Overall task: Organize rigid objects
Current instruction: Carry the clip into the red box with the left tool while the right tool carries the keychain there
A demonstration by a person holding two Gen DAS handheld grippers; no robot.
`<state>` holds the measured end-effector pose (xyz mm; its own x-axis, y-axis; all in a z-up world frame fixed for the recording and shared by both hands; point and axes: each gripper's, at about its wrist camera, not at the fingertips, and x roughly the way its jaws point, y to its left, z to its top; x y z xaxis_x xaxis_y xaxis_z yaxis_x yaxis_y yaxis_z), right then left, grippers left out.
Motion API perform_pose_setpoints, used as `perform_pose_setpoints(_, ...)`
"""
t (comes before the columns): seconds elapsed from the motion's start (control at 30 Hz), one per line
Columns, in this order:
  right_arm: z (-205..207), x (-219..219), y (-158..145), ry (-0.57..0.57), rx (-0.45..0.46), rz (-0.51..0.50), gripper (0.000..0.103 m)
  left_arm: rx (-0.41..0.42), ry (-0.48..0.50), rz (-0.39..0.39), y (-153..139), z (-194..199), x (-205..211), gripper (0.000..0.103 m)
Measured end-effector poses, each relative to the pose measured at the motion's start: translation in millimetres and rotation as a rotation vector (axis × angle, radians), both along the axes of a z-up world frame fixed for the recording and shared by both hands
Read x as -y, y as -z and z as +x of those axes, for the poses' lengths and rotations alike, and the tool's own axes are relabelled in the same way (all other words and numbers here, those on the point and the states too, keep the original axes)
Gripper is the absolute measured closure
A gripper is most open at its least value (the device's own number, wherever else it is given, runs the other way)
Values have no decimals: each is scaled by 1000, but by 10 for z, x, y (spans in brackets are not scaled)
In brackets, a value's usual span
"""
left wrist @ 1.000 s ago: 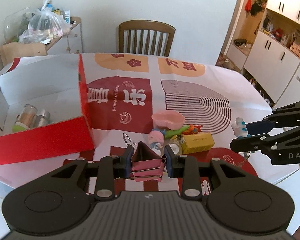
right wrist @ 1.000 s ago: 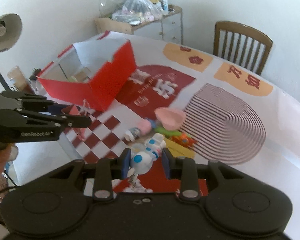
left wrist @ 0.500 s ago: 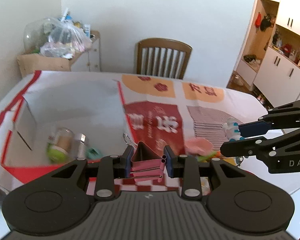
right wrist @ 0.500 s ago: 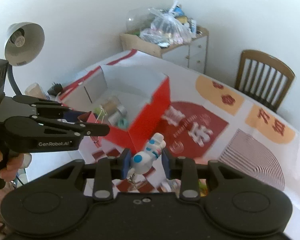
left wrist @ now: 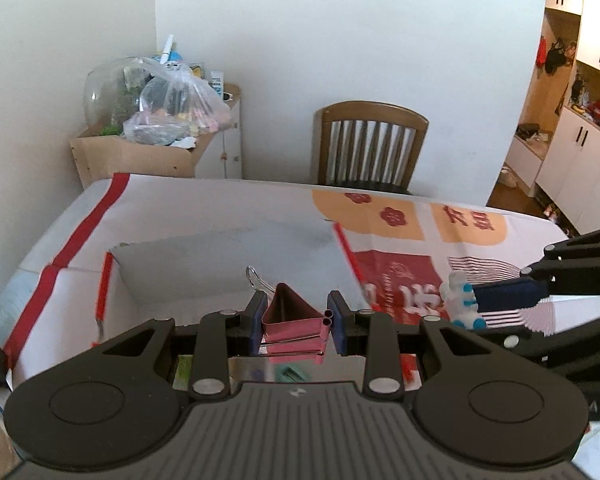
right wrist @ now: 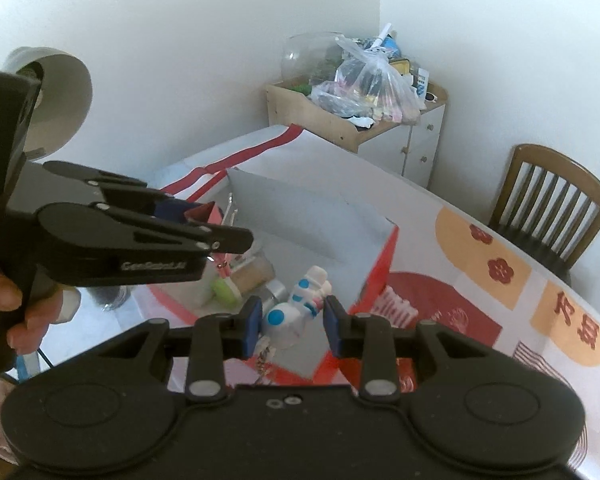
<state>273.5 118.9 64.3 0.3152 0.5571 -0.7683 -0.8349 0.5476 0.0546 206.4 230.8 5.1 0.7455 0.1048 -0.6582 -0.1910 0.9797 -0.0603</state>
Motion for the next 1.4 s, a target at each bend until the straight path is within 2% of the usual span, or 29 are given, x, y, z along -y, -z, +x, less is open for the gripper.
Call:
perform_pose_setpoints(0.4, 189, -615, 418, 34, -13, -75, 72, -65, 22, 0, 383, 614, -488, 71)
perform_pose_setpoints(0.63, 280, -792, 801, 21, -51, -154, 72, -155, 30, -30, 734, 979, -634, 71)
perform_pose_setpoints(0.97, 321, -954, 1165, 23, -100, -224, 72, -260, 85, -28, 1121, 1283, -620, 71)
perform_pose_setpoints(1.13, 297, -1020, 1249, 10, -114, -241, 71, -295, 104, -7, 1206, 1379, -579, 71)
perform_pose_setpoints(1.4, 302, -1072, 1366, 12, -142, -263, 71, -367, 118, -17, 1341, 1489, -575, 71)
